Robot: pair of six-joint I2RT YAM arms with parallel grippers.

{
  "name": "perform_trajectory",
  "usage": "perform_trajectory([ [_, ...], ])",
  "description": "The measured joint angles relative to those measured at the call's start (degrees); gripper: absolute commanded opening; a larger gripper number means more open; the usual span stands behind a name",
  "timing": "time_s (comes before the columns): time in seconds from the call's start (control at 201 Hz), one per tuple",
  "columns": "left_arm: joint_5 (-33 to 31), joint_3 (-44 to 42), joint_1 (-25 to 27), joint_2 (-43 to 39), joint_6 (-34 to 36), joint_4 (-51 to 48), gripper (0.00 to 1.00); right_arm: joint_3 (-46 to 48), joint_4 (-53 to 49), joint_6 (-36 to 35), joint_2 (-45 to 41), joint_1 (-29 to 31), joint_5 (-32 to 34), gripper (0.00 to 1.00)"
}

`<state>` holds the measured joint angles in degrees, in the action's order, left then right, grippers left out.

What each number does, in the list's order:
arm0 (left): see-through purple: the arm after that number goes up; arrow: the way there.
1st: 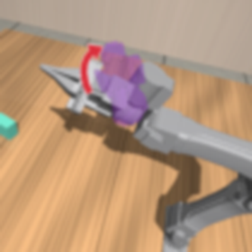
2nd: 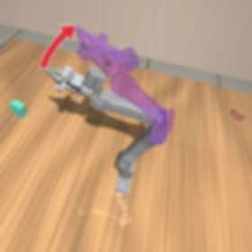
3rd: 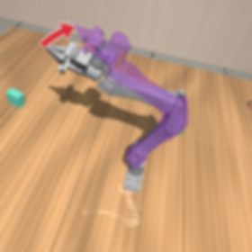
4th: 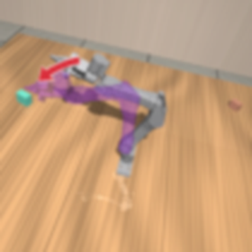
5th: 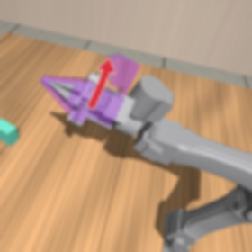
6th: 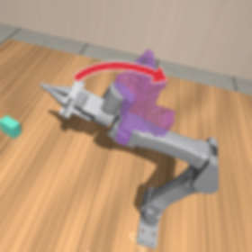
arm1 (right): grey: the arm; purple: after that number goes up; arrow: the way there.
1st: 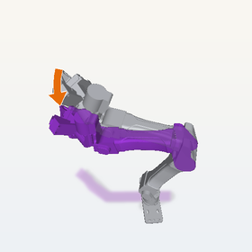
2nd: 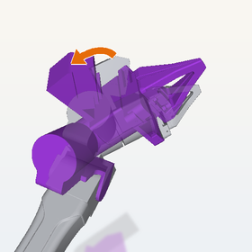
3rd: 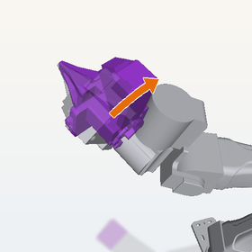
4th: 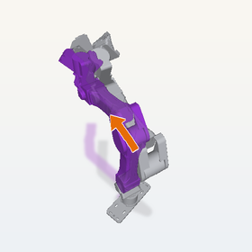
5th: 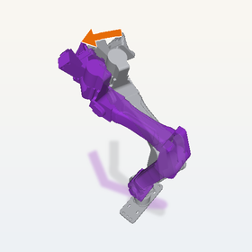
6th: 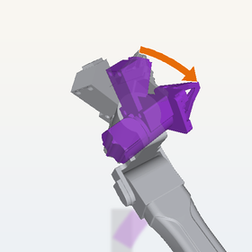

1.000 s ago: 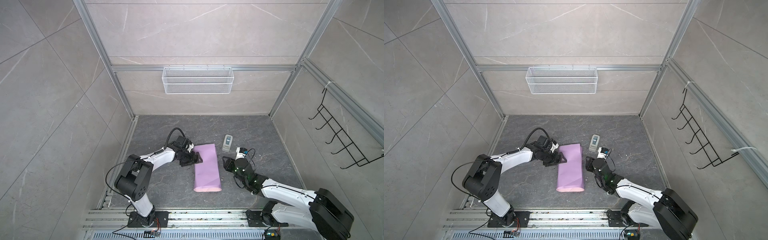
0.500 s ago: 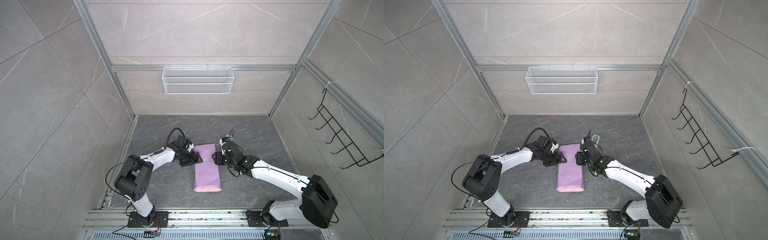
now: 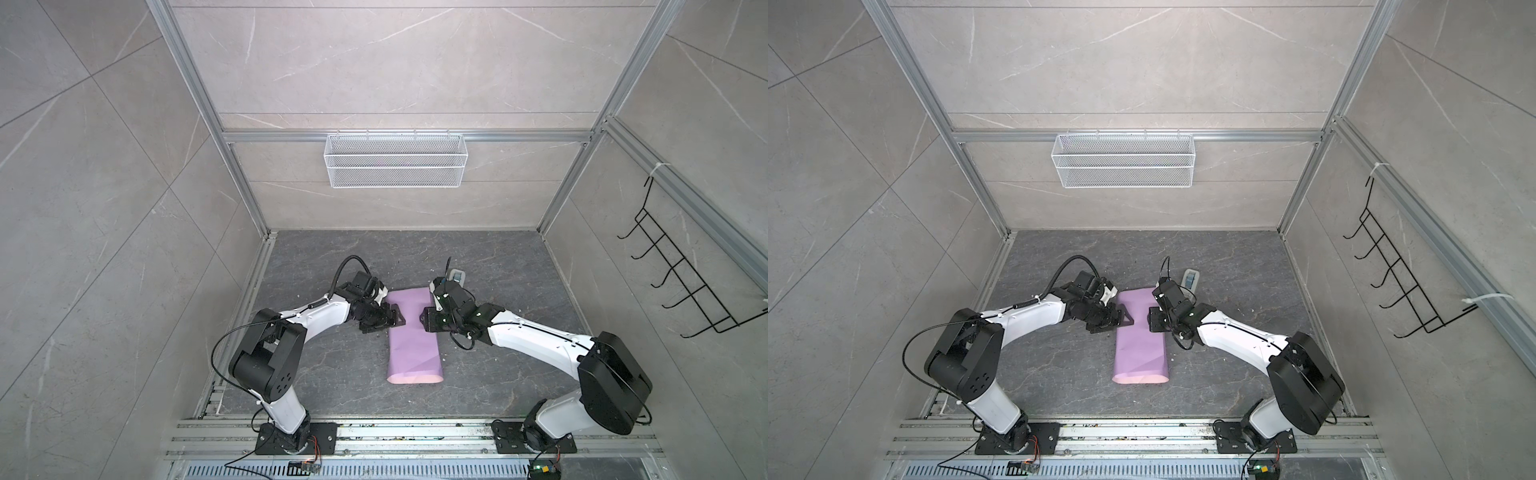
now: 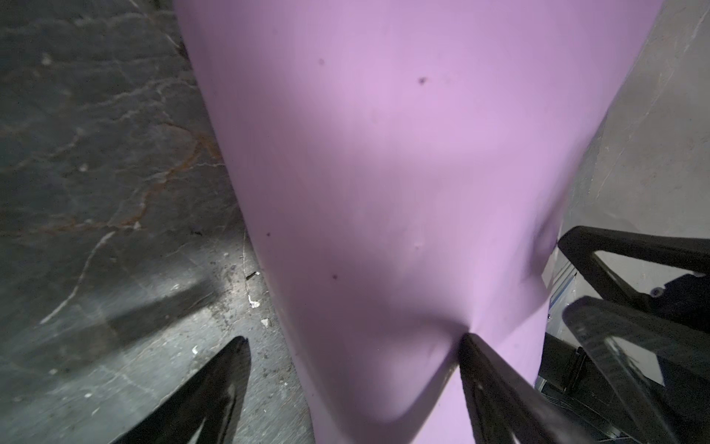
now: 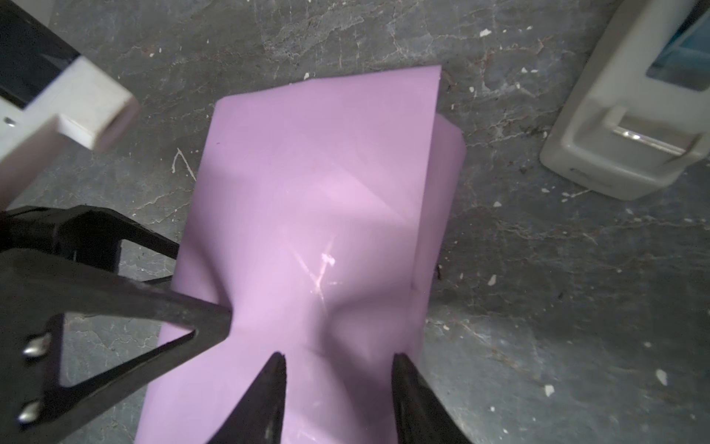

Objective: Wrap the gift box in paper

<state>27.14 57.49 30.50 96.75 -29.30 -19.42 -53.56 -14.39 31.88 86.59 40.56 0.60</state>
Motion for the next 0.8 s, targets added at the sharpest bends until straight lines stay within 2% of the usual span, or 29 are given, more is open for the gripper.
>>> perform_trajectory([
  [0.448,0.0,0.0,0.0,0.0,0.0,0.0,0.86,0.0,0.3,0.0,1.0,-1.6,-1.2,0.48],
  [0.797,0.0,0.0,0.0,0.0,0.0,0.0,0.86,1.8,5.1,2.7,2.9,-4.1,-7.8,0.50],
])
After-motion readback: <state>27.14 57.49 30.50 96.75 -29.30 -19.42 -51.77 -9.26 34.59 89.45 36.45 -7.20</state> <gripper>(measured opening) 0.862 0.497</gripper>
